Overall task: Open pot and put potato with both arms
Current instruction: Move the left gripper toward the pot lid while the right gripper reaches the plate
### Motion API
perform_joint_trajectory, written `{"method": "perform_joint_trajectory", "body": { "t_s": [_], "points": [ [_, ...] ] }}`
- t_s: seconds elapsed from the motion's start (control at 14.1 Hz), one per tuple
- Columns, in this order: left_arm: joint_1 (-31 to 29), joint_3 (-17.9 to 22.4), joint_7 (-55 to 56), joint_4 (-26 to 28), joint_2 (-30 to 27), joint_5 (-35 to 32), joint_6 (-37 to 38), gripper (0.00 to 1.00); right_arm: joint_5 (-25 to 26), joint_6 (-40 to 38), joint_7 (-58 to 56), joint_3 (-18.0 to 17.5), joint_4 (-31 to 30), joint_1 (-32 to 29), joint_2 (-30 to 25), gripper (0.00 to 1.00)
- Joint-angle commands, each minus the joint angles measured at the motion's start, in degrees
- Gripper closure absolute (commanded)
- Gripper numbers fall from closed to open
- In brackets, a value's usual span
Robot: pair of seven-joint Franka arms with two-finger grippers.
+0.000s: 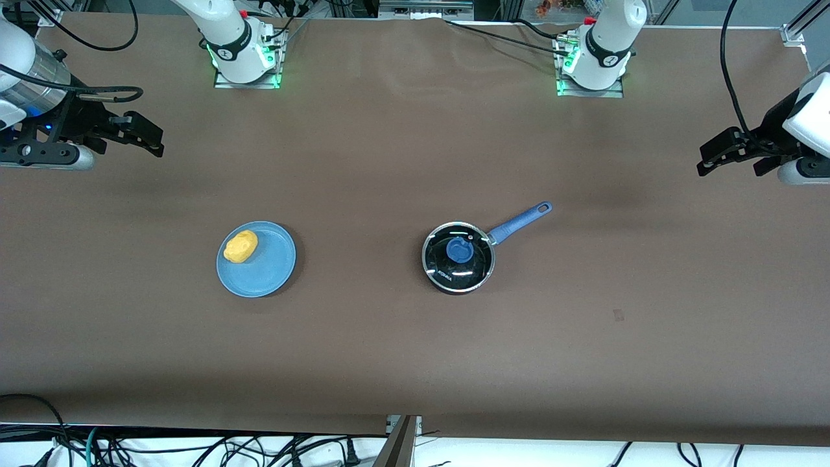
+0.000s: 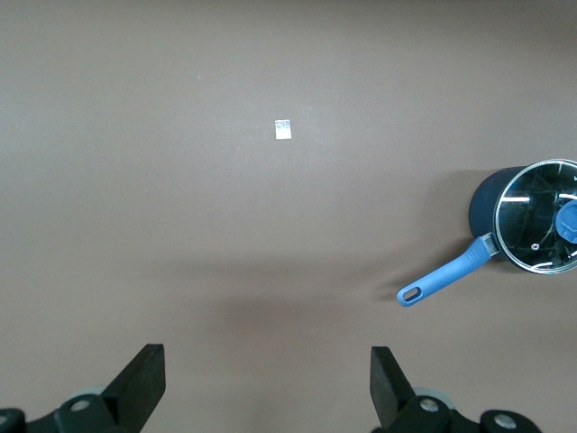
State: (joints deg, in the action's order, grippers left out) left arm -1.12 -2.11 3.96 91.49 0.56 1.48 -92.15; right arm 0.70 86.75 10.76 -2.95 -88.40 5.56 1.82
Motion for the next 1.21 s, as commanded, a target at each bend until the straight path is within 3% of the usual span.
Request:
{"method": "perform_joint_trajectory", "body": {
  "t_s": [0.0, 0.64, 1.14],
  "points": [
    [-0.38, 0.00, -1.06, -1.66, 0.85, 1.42, 0.39, 0.00, 0.18, 0.62, 0.14, 0.23, -0.72, 0.41, -0.95, 0.00],
    [0.15, -0.44, 0.16, -2.80, 2.25, 0.81, 0.48, 0.00, 0.18, 0.62, 0.14, 0.23, -0.72, 0.41, -0.95, 0.00],
    [9.01, -0.96, 19.56, -5.44, 7.26, -0.42, 0.39, 0.00, 0.18, 0.62, 0.06, 0.23, -0.72, 0.41, -0.95, 0.00]
  ]
}}
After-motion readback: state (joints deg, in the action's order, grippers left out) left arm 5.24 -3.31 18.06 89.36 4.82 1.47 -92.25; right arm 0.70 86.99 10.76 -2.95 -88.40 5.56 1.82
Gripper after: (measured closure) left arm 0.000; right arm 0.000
